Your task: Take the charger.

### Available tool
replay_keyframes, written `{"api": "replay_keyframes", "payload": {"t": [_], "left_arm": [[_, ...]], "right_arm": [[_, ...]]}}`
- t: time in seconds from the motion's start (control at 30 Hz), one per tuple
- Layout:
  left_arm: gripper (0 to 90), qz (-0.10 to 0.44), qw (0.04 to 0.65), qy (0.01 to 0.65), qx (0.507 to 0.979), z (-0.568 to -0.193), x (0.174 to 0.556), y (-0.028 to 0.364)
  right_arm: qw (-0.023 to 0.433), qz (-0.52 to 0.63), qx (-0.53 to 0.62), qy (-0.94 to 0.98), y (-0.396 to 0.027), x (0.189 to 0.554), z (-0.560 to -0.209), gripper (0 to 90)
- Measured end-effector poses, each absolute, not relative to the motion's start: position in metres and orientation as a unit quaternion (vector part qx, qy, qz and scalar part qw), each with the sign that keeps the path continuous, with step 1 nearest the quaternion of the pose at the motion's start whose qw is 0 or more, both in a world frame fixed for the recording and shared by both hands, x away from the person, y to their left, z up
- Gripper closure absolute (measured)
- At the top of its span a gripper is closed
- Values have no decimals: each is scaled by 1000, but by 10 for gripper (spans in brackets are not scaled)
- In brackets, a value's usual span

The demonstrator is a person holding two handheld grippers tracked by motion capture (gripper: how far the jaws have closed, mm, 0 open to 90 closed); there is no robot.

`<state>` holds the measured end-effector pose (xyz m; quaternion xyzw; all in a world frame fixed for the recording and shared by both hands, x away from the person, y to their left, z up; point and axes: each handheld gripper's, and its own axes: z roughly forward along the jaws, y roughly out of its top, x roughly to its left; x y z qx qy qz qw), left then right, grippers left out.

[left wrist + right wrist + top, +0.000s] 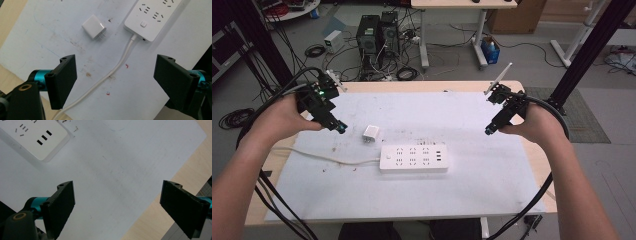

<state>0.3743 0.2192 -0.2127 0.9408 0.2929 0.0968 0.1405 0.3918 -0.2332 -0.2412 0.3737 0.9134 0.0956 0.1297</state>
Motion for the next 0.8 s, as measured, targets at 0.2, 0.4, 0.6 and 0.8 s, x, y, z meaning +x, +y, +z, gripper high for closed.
{"api": "replay_keyframes", "payload": {"t": [0.2, 0.4, 0.6, 0.8], "left_arm": [[189, 100, 150, 297, 938, -214, 375, 218], [189, 96, 157, 311, 932, -221, 383, 215], [189, 90, 165, 327, 926, -229, 394, 211], [189, 87, 172, 352, 916, -243, 408, 207]], "right_arm": [[130, 96, 374, 913, -234, 393, -243, 121], [131, 97, 376, 912, -235, 396, -243, 121], [133, 97, 376, 912, -235, 399, -245, 121], [136, 99, 378, 910, -235, 400, -245, 121]]}}
